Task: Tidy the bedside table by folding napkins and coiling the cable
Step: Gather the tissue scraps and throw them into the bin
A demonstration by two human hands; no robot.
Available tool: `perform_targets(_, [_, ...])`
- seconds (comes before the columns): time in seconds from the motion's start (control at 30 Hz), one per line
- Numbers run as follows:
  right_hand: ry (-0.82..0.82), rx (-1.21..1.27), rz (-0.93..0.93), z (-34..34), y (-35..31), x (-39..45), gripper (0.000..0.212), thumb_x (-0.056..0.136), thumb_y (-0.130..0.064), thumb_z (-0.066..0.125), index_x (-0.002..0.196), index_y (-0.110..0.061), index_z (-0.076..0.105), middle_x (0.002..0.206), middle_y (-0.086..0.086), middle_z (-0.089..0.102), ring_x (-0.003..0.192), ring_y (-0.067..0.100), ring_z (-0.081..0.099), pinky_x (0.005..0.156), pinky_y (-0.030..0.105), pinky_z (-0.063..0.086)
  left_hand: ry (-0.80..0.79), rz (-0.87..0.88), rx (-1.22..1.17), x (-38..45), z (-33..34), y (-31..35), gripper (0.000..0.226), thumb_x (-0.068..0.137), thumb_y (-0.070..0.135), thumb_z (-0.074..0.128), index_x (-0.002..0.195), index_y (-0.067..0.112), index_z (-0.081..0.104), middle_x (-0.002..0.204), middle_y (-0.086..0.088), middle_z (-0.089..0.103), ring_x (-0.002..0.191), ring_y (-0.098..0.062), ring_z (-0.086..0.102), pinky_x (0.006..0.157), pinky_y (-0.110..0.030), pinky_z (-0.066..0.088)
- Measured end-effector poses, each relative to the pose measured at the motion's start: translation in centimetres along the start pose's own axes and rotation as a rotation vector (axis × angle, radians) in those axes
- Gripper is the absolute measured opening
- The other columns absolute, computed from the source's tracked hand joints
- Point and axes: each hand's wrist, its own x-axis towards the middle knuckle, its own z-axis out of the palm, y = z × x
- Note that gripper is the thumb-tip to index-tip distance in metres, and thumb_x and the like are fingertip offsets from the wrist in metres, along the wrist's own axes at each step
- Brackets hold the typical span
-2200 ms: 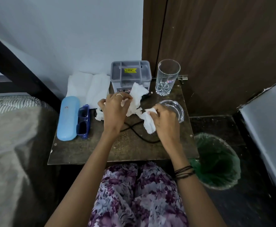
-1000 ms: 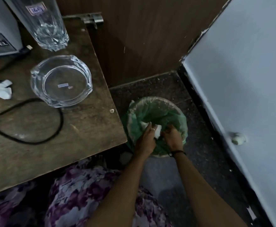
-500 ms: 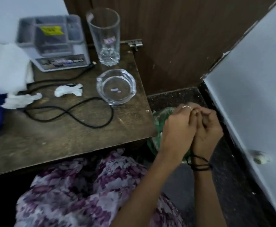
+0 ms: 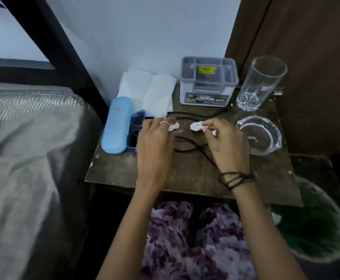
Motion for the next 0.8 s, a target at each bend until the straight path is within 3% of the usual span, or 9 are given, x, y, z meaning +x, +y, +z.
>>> perform_targets(0.17, [-0.151, -0.239, 0.027, 2.2, 0.5, 2.7, 0.032, 0.088, -0.019, 0.061, 0.120, -0.017, 0.060, 0.116, 0.008, 0.054, 0.091, 0.033, 0.063, 0.073, 0.038, 0.048, -0.174, -0.005, 0.251, 2.9, 1.5, -2.9, 0.039, 0.092, 0.021, 0.052, 0.129, 0.014, 0.054, 0.128, -0.007, 0.055, 0.121, -0.028, 0.039, 0.094, -0.038, 0.031])
perform_targets(0.37, [-0.077, -0.199, -0.003, 2.3, 0.7, 2.9, 0.021, 0.090, -0.020, 0.060, 0.107, -0.009, 0.067, 0.110, 0.008, 0.055, 0.081, 0.028, 0.063, 0.064, 0.037, 0.050, -0.117, 0.000, 0.251, 3.4, 1.7, -3.2, 0.029, 0.089, 0.024, 0.057, 0.117, 0.017, 0.065, 0.123, -0.003, 0.057, 0.115, -0.026, 0.042, 0.089, -0.036, 0.021])
perform_targets(0.53, [0.025, -0.099, -0.073, 0.1, 1.2, 1.3, 0.030, 0.097, -0.015, 0.048, 0.124, -0.010, 0.060, 0.104, 0.011, 0.053, 0.071, 0.028, 0.058, 0.055, 0.031, 0.042, -0.007, 0.061, -0.026, 2.3, 0.5, 0.4, 0.021, 0.085, 0.021, 0.063, 0.105, 0.019, 0.070, 0.110, 0.002, 0.065, 0.101, -0.022, 0.052, 0.077, -0.030, 0.017])
perform_targets(0.6, [0.051, -0.056, -0.086, -1.5, 1.8, 0.0, 0.033, 0.097, -0.015, 0.049, 0.129, -0.011, 0.056, 0.101, 0.010, 0.054, 0.072, 0.024, 0.057, 0.057, 0.033, 0.044, -0.026, 0.089, -0.132, 1.6, 0.4, 2.9, 0.015, 0.084, 0.023, 0.065, 0.098, 0.021, 0.071, 0.102, 0.006, 0.068, 0.094, -0.020, 0.056, 0.076, -0.033, 0.025])
perform_targets(0.7, [0.221, 0.125, 0.036, -4.8, 4.2, -2.5, 0.028, 0.091, -0.023, 0.060, 0.118, -0.017, 0.062, 0.095, 0.000, 0.061, 0.077, 0.011, 0.058, 0.067, 0.026, 0.048, -0.099, 0.117, -0.293, -0.3, 1.5, 7.3, 0.013, 0.082, 0.019, 0.067, 0.094, 0.014, 0.071, 0.097, 0.002, 0.068, 0.092, -0.024, 0.057, 0.079, -0.044, 0.044])
perform_targets(0.8, [0.428, 0.181, 0.208, -8.3, 8.3, -5.7, 0.015, 0.084, -0.032, 0.067, 0.096, -0.025, 0.063, 0.079, -0.012, 0.063, 0.064, 0.001, 0.055, 0.063, 0.011, 0.043, -0.228, 0.119, -0.516, -3.1, 3.6, 11.8, 0.014, 0.082, 0.016, 0.068, 0.094, 0.009, 0.071, 0.101, -0.001, 0.062, 0.094, -0.019, 0.057, 0.083, -0.039, 0.048])
